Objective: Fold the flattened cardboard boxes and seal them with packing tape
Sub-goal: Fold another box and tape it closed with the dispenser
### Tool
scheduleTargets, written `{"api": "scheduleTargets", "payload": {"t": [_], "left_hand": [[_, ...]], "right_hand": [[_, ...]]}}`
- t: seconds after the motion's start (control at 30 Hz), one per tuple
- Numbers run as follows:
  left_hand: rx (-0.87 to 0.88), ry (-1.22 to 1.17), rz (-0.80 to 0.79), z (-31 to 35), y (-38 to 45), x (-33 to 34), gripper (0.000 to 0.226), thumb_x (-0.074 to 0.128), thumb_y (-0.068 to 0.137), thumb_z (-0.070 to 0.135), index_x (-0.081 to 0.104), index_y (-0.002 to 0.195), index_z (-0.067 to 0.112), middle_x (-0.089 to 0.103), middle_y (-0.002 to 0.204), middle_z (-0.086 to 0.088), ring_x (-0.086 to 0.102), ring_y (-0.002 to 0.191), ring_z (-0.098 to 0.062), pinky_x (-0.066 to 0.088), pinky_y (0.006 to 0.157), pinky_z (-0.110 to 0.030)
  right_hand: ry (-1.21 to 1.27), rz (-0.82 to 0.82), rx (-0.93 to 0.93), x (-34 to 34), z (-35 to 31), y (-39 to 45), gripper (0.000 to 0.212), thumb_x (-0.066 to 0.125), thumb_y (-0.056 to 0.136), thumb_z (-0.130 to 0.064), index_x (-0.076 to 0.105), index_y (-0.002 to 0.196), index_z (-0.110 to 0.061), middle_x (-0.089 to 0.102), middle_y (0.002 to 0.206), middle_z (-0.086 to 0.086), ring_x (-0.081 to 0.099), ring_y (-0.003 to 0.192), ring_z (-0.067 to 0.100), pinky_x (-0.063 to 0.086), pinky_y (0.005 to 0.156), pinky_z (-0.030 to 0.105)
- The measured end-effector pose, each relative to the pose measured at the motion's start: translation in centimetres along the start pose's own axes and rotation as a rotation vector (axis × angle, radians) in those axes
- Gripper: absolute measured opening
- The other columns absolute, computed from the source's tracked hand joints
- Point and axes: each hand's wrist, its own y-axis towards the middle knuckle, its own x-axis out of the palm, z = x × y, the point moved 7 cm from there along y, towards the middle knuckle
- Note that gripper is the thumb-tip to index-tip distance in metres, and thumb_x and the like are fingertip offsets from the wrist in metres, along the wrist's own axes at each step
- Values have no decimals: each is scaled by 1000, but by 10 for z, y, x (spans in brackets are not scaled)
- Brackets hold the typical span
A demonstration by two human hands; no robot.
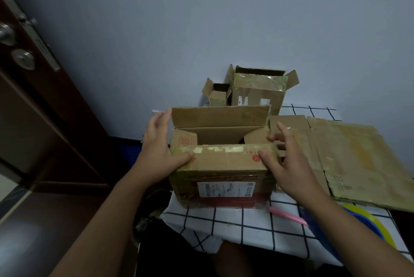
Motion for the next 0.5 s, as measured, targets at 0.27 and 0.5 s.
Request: {"api": "scheduleTargets", "payload": {"t": [0.27,0.5], "left_hand": [[149,184,-31,21,15,2,98,76,75,42,13,151,38,13,143,13,21,137,-19,33,113,-46],[169,209,54,20,-4,6,35,61,92,42,56,125,33,40,129,9,35,122,-8,38,102,-33]], "right_hand": [[-354,-80,-73,-14,-36,21,112,79,79,-38,-2,156,-35,-10,158,-20,14,146,16,31,113,38],[-737,-509,-389,35,-62,31,69,35,95,-66,14,155,-40,12,163,-14,9,151,14,11,123,45]]}}
